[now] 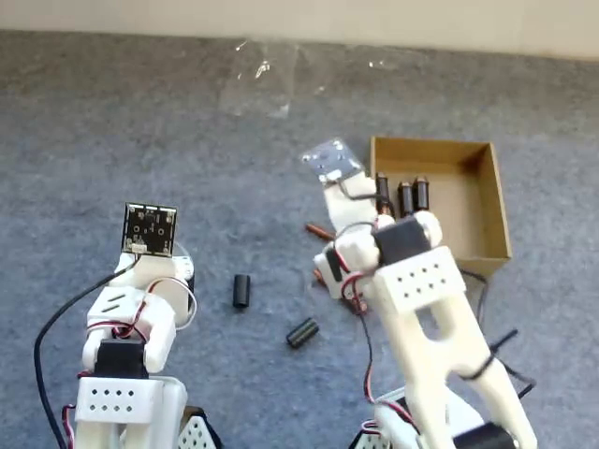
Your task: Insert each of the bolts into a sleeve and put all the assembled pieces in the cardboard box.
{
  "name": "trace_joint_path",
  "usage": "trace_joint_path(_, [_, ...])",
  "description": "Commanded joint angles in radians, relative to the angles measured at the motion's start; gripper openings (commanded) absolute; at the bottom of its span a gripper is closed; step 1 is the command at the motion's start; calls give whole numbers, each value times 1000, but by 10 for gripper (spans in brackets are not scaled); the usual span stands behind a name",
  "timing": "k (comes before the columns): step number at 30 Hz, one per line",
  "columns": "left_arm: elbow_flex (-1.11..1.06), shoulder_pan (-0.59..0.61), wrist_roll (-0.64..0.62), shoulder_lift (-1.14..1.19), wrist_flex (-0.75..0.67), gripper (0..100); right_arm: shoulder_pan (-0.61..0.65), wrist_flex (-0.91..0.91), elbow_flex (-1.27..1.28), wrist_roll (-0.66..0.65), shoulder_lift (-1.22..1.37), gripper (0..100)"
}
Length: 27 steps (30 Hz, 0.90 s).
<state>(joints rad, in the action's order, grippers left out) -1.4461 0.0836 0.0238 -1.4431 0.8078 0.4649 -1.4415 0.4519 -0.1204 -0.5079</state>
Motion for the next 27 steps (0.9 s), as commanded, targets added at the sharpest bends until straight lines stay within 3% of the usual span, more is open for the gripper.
trace_joint_path(1, [10,54,3,-2,-23,6,50,-4,-127,127,59,175])
trace_joint_path(6, [10,142,0,-2,-20,6,248,-73,-300,287,160,174])
trace_joint_path(9, [5,147,2,-2,-17,6,315,-127,-384,287,228,174])
trace_joint_path(11, [-19,147,3,-2,-23,6,320,-171,-414,172,255,173])
trace_joint_path(17, [-36,147,5,-2,-23,6,297,-318,-423,-433,266,174])
trace_joint_path(20, [-36,147,5,-2,-23,6,259,-295,-415,-647,236,176])
trace_joint_path(24, [-35,160,6,-2,-23,6,254,-283,-361,-836,183,176])
trace_joint_path(27, [-36,205,6,-2,-23,6,277,-283,-294,-885,151,176])
